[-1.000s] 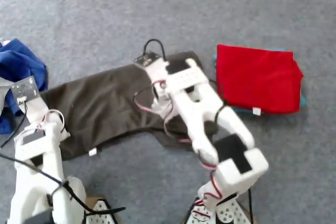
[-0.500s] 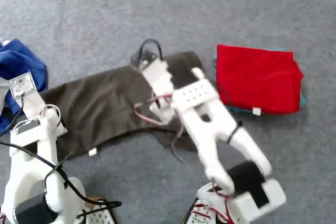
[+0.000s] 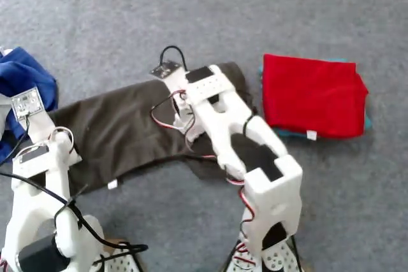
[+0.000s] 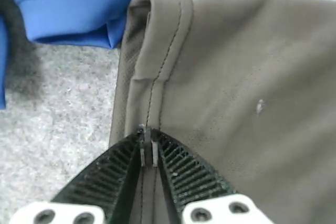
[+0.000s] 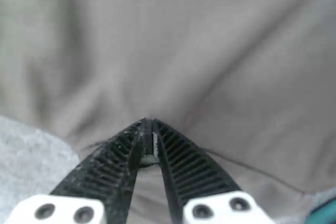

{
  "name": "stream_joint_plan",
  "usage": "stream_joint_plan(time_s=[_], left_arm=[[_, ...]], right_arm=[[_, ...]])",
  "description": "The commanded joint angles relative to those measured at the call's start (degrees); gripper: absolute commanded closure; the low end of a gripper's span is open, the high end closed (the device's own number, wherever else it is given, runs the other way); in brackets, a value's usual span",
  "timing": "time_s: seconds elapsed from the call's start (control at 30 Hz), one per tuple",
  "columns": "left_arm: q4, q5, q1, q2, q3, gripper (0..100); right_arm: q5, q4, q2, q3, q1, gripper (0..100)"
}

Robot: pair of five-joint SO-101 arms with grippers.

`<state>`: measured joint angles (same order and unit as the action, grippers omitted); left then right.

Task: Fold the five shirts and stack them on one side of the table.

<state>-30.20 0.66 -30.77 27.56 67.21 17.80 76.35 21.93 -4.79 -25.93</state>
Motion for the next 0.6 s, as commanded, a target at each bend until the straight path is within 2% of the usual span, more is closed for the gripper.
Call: stream_joint_plan(time_s=[0.0,0.23,0.43,0.57], left_arm=[[-0.2,0.1,-0.5,0.1,-2.7,97],[-0.2,0.1,-0.6,0.1,-2.9,97],[-0.2,0.1,-0.6,0.1,-2.9,97],[-0.2,0.1,-0.6,0.1,-2.8,97]], right_arm=[[-0.3,2.7,-5.2,2.4,0.2,98.5],[-0.2,3.6,-9.4,-5.1,0.1,98.5],[-0.1,-1.4,-16.6,-18.6,-0.1,98.5],[-0.1,-3.4,-22.1,-27.4,-4.9,98.5]])
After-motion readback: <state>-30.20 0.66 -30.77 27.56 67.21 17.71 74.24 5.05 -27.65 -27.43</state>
